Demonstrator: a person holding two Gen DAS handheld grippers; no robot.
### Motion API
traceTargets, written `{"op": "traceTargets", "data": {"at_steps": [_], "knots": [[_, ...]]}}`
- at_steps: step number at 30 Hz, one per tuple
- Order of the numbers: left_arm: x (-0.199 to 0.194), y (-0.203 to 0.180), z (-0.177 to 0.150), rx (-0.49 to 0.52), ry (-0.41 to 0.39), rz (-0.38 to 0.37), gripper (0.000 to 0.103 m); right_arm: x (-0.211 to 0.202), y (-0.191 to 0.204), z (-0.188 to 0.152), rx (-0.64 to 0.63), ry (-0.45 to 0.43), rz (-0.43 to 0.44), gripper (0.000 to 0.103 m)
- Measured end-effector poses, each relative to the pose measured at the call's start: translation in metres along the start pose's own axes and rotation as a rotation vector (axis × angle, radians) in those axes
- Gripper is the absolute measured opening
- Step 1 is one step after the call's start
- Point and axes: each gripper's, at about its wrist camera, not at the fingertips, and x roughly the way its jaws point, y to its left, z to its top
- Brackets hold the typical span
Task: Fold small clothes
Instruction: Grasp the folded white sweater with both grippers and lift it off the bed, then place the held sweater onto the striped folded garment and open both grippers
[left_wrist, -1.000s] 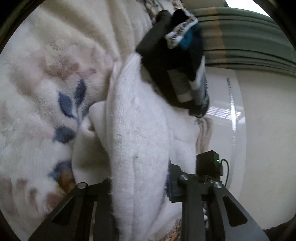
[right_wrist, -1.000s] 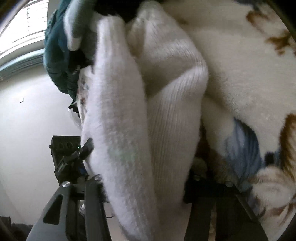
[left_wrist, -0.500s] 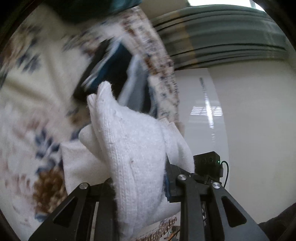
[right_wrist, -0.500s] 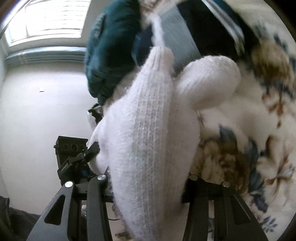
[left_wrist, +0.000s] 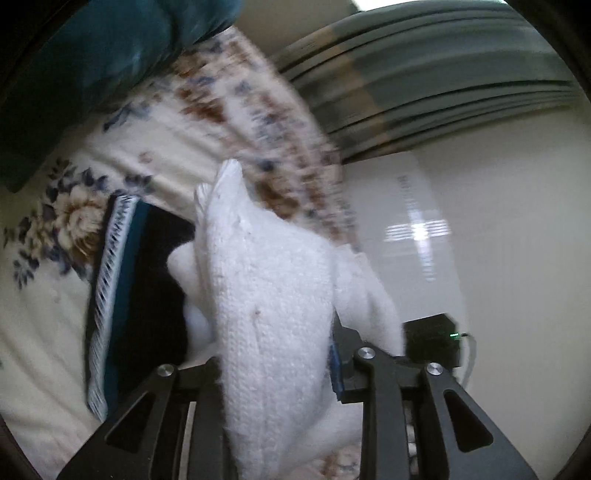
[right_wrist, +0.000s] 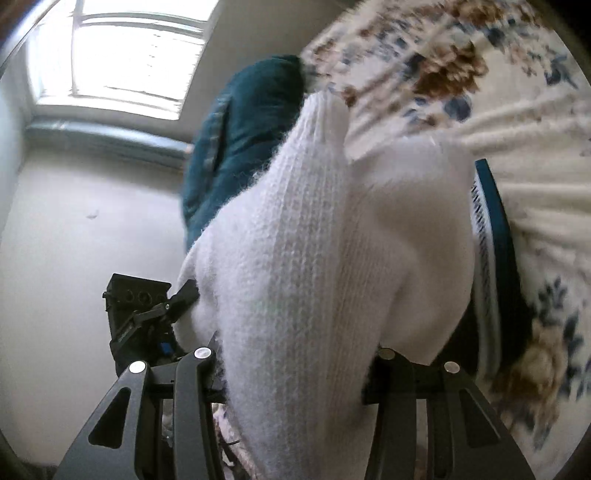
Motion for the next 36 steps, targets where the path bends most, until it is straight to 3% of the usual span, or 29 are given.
{"op": "traceTargets", "data": {"at_steps": [3,5,8,12,15,18,19,20,21,26,28,32,36], "knots": [[0.044,0.039,0.002,-0.026,0.098,0.112,0.025,0.035,-0.031,0.033,0.032,0.048,-0.067,0.048],[0.057,0.053,-0.003,-0.049,0.141,0.125,0.029,0.052,-0.053,0.049,0.055,0.083,-0.102,0.05],[0.05,0.048,-0.007,-0.019,0.117,0.128,0.032,0.061,-0.07,0.064,0.063,0.108,-0.109,0.056],[0.03,0.037,-0.01,-0.025,0.068,0.079,0.032,0.051,-0.067,0.063,0.14,0.071,-0.042,0.052],[0.022,0.032,-0.006,-0.023,0.072,0.107,0.032,0.046,-0.054,0.068,0.164,0.061,0.002,0.049],[0.012,0.038,-0.004,-0.053,0.058,0.122,0.033,0.042,-0.034,0.075,0.113,0.062,-0.029,0.05],[0.006,0.039,-0.009,-0.06,0.051,0.125,0.045,0.043,-0.035,0.074,0.121,0.08,-0.06,0.051],[-0.002,0.04,-0.015,-0.064,0.036,0.126,0.067,0.046,-0.038,0.076,0.125,0.094,-0.083,0.053],[-0.013,0.041,-0.022,-0.065,0.01,0.124,0.075,0.05,-0.043,0.078,0.13,0.111,-0.1,0.059],[-0.051,0.06,-0.067,-0.149,-0.068,0.062,0.08,0.049,-0.066,0.068,0.162,0.184,-0.13,0.074],[-0.051,0.07,-0.084,-0.176,-0.049,0.054,0.08,0.043,-0.072,0.062,0.165,0.187,-0.127,0.074],[-0.016,0.09,-0.121,-0.226,0.077,0.064,0.08,0.033,-0.089,0.047,0.182,0.203,-0.121,0.08],[0.021,0.092,-0.131,-0.208,0.131,0.059,0.08,0.037,-0.107,0.032,0.201,0.226,-0.141,0.08]]}}
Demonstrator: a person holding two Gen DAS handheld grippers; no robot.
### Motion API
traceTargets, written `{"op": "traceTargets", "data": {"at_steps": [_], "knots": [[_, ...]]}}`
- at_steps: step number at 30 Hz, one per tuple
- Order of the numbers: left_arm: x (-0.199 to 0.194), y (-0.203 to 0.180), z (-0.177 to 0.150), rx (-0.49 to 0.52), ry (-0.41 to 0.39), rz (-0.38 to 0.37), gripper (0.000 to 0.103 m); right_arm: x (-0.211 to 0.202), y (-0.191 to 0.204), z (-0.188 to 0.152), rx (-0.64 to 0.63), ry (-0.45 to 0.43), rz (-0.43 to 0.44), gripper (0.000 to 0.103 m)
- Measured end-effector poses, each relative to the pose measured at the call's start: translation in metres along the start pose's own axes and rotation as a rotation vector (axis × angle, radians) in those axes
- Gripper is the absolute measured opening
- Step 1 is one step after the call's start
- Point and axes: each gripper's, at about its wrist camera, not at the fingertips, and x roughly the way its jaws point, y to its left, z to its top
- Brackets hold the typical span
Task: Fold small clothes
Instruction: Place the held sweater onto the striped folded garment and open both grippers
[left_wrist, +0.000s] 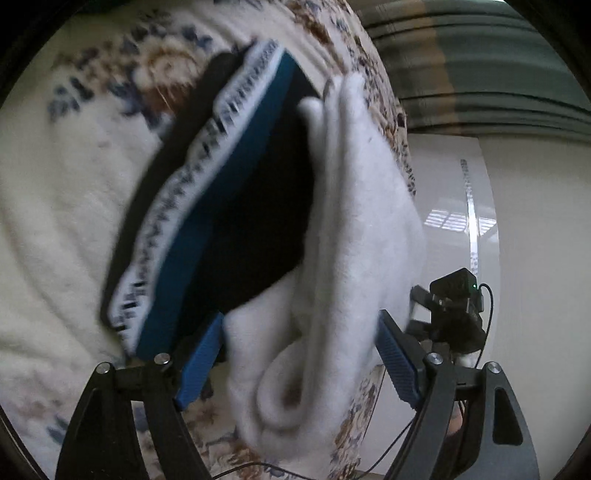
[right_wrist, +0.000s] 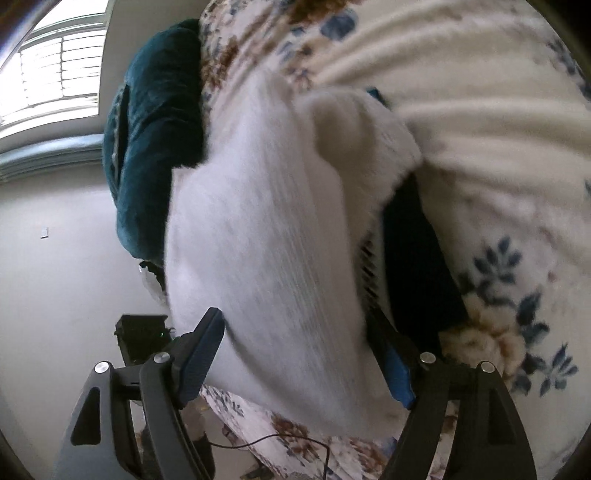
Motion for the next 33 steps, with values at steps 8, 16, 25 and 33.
{"op": "traceTargets", "data": {"at_steps": [8,16,25,33], "knots": [[-0.025,-0.029,0.017,0.086,-0.161,-0.072,0.035,0.018,0.004,-0.007,-0.032,-0.085,0.016,0.05],[-0.036,-0.02,0.019,0.131,-0.152,0.022,0.047,0.024,0.023,-0.007,-0.099,-0.09,-0.076,0.058],[-0.034,-0.052,0.053,0.17,-0.178,0.051,0.069,-0.021,0.026,-0.007,-0.071,-0.199,-0.098,0.072],[0.019,-0.064,0.102,0.227,-0.061,0.121,0.014,-0.009,0.034,0.035,-0.006,-0.258,-0.087,0.047]]}}
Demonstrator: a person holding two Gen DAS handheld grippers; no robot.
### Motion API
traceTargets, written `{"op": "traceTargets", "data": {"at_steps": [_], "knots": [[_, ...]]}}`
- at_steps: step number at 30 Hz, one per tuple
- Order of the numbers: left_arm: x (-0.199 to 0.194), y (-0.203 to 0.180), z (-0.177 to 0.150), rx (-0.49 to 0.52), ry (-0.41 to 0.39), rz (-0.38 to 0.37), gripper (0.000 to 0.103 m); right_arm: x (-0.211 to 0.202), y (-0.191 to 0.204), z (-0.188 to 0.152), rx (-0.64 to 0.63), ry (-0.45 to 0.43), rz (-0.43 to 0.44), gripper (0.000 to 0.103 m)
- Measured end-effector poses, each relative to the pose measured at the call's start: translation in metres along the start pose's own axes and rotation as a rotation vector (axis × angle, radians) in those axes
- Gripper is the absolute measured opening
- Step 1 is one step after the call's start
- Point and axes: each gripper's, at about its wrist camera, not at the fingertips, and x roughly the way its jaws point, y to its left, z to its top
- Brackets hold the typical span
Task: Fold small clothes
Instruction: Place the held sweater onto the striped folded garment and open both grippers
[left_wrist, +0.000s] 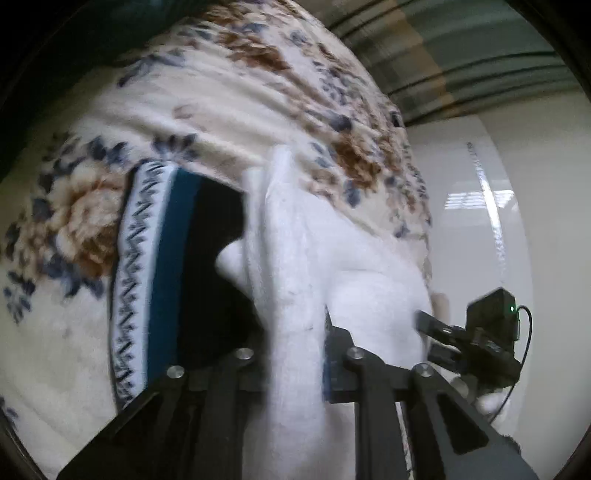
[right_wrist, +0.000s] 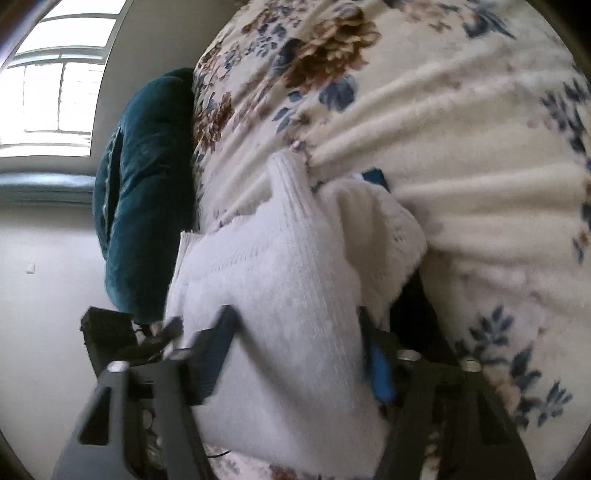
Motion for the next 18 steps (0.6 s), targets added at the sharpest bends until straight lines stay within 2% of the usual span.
{"op": "traceTargets", "data": {"at_steps": [2,4,5,8,10,11,13,14,15,16,17,18], "knots": [[-0.023,-0.002,-0.006,0.009,-0.09,0.0,0.013,0.0,0.019,0.0,-0.07,-0.032,0.0,0.04],[-0.036,0.004,-0.009,-0.008,-0.122,-0.014,0.014,-0.004,0.03,-0.001,-0.112,-0.051,0.063,0.035],[-0.037,0.011,-0.009,-0.022,-0.124,-0.009,0.014,-0.005,0.032,0.001,-0.129,-0.06,0.057,0.035],[-0.022,0.022,-0.01,-0.031,-0.041,0.044,0.021,0.011,0.029,0.007,-0.136,-0.026,-0.015,0.036],[-0.02,0.015,-0.009,-0.006,-0.035,0.082,0.023,0.013,0.031,0.008,-0.14,-0.011,-0.06,0.046],[-0.023,0.008,-0.009,0.016,-0.048,0.117,0.029,0.011,0.033,0.008,-0.143,-0.009,-0.088,0.05],[-0.03,-0.005,-0.007,0.044,-0.083,0.199,0.034,0.005,0.042,0.004,-0.174,-0.017,-0.163,0.067],[-0.034,-0.013,-0.007,0.065,-0.105,0.249,0.042,0.0,0.049,-0.002,-0.212,-0.039,-0.234,0.072],[-0.039,-0.02,-0.008,0.084,-0.128,0.295,0.046,-0.006,0.057,-0.01,-0.259,-0.076,-0.319,0.081],[-0.043,-0.027,-0.009,0.107,-0.153,0.32,0.055,-0.011,0.06,-0.018,-0.287,-0.098,-0.364,0.089],[-0.05,-0.035,-0.013,0.134,-0.188,0.346,0.067,-0.016,0.067,-0.032,-0.335,-0.133,-0.448,0.093],[-0.057,-0.044,-0.019,0.161,-0.223,0.385,0.074,-0.019,0.07,-0.039,-0.352,-0.146,-0.485,0.1]]}}
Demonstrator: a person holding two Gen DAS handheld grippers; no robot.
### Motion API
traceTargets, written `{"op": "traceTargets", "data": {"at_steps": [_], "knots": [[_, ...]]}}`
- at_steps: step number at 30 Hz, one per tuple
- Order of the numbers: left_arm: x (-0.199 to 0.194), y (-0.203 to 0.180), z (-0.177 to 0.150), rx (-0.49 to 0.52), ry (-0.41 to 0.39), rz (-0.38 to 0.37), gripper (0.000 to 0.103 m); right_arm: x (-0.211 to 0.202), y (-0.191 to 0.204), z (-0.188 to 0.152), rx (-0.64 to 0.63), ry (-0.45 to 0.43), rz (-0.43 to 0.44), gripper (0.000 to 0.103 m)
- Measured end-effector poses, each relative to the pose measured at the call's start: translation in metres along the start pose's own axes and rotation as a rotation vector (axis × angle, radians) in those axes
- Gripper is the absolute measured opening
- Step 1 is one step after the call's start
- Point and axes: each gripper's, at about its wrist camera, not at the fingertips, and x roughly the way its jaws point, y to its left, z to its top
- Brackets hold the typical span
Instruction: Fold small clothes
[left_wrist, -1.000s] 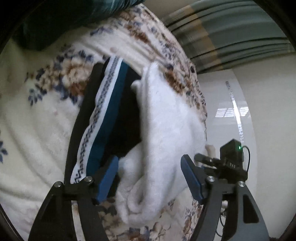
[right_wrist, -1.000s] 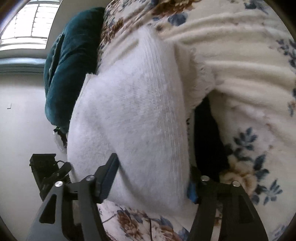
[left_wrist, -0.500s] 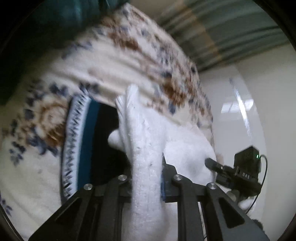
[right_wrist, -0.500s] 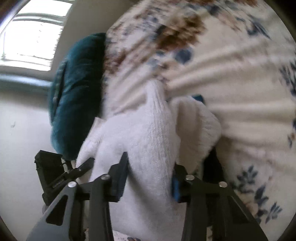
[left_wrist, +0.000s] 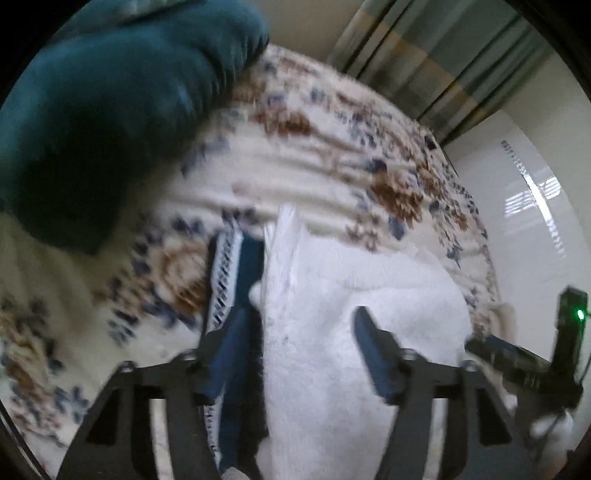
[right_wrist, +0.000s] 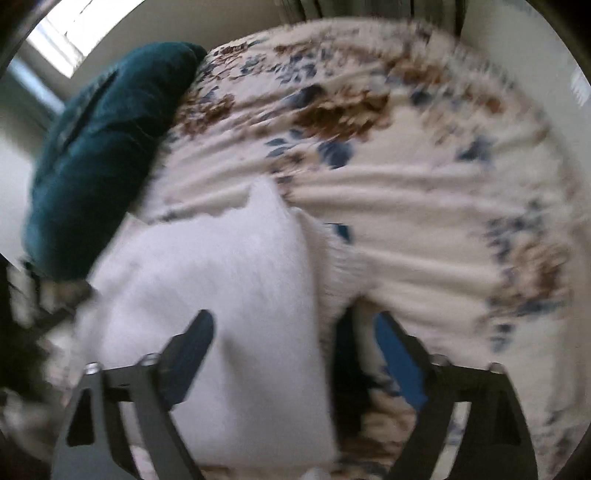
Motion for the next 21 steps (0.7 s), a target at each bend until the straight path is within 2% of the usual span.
{"op": "traceTargets", "data": {"at_steps": [2,3,7,11,17,21], "knots": [[-0.015,-0.008,-0.005,0.046,-0.05,0.071,0.098,-0.012,0.008,-0.02,-0.047,-0.029,-0.106,0.103],[-0.021,-0.014,-0.01,0.069,-0.067,0.104,0.103,-0.016,0.01,-0.027,-0.058,-0.039,-0.141,0.103],[-0.04,-0.03,-0.034,0.125,-0.07,0.18,0.103,-0.045,0.021,-0.063,-0.074,-0.088,-0.228,0.103],[-0.069,-0.05,-0.058,0.166,-0.051,0.242,0.103,-0.088,0.027,-0.087,-0.055,-0.134,-0.25,0.103],[-0.14,-0.094,-0.089,0.219,-0.09,0.291,0.103,-0.188,0.043,-0.128,-0.05,-0.218,-0.292,0.103],[-0.196,-0.117,-0.107,0.217,-0.119,0.282,0.103,-0.26,0.055,-0.159,-0.055,-0.268,-0.316,0.103]]}}
